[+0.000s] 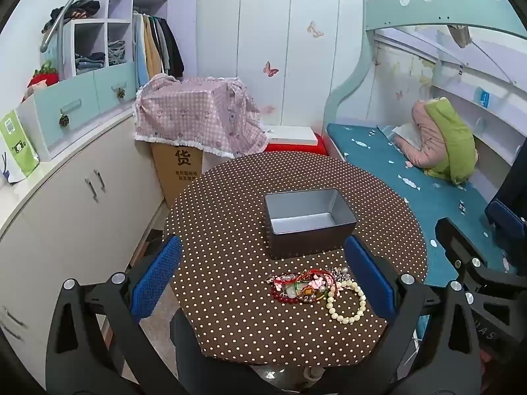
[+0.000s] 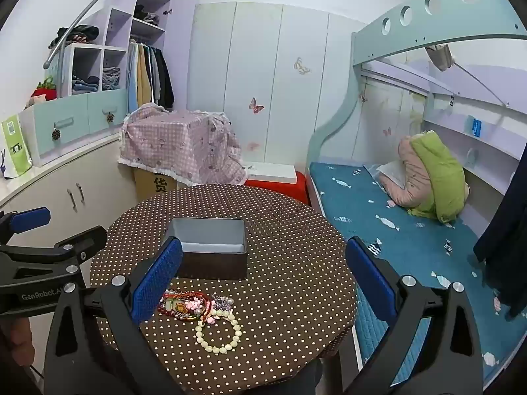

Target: Organize jewelry

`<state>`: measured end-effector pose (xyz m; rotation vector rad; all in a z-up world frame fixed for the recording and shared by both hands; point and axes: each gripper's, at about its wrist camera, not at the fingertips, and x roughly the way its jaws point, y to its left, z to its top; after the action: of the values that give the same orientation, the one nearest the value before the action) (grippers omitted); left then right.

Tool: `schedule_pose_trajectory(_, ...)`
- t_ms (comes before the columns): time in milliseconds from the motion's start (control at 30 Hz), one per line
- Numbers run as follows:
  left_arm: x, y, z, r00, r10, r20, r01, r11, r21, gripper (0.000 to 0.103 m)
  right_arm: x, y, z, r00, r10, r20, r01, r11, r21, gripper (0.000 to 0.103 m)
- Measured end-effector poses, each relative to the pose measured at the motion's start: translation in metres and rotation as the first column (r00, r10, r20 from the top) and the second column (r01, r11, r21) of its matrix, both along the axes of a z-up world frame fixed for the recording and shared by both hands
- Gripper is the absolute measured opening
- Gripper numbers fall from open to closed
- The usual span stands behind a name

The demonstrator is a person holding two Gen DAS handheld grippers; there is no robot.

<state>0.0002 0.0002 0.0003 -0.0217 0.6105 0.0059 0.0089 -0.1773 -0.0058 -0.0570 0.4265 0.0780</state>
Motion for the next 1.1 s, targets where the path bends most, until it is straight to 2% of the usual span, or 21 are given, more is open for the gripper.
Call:
schedule_pose_trajectory(233,0.0,0.0,0.006,1.0,0.005,0.011,-0.005,1.0,0.013,0.098,-0.001,0.001,-0.003,1.0,-0.006,-0.001,0.006,1.0,-0.001,0.096)
schedule_pose_trajectory(367,0.001,-0.004,0.008,1.0,0.005,0.014,-0.006,1.0,0.027,0.098,-0.002,0.0,0.005,1.0,-0.009,0.0,0.009,1.0,-0.012,0.096)
schedule_pose_trajectory(1100,-0.002,-0.008,0.017,1.0,0.008,0.014,-0.008,0.999,0.032,0.098,-0.001,-0.004,0.004,1.0,-0.015,-0.004,0.015,1.0,-0.011,0.096)
